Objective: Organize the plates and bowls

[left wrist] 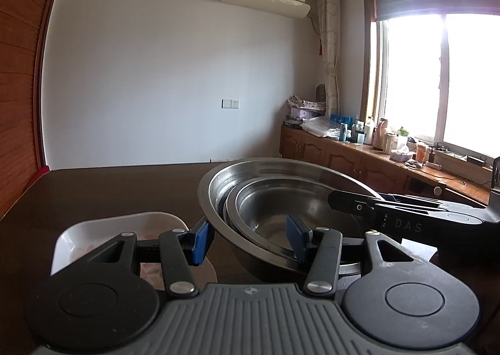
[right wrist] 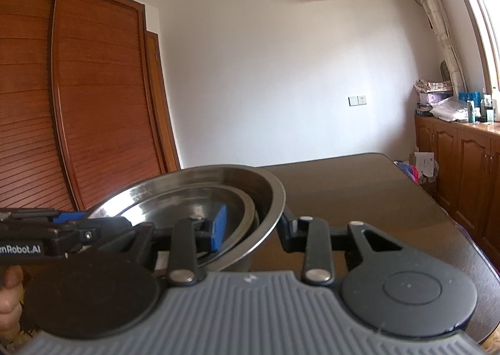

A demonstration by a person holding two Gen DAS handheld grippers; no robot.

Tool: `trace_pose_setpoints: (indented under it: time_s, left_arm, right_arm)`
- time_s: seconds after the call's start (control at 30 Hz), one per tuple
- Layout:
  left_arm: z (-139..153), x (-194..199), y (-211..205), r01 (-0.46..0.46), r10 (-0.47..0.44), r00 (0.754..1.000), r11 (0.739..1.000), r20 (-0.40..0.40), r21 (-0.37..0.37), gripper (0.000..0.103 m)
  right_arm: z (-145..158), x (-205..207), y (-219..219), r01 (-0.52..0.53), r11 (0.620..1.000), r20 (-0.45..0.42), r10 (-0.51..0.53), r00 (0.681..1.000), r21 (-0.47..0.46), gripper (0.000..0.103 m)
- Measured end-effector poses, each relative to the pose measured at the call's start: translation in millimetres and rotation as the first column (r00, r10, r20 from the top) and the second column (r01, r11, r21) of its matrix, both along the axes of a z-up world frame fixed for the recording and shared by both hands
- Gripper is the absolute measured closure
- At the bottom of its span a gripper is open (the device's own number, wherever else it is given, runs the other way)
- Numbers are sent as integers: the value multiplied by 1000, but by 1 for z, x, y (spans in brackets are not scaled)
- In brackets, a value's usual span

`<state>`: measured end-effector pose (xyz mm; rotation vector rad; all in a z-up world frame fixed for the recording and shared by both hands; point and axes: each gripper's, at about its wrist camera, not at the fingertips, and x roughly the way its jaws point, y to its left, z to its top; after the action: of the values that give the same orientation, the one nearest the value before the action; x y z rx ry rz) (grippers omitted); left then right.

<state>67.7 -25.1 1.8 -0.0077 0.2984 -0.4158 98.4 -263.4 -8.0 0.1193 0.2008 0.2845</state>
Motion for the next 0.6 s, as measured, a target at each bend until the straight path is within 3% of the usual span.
trace_pose_setpoints:
  time_s: [0.6]
  left_arm:
    - [22, -13, 44, -93, 93, 995, 996, 28, 0, 23]
  right_arm:
    - [13, 12, 28, -96, 995, 12, 96, 995, -1, 66]
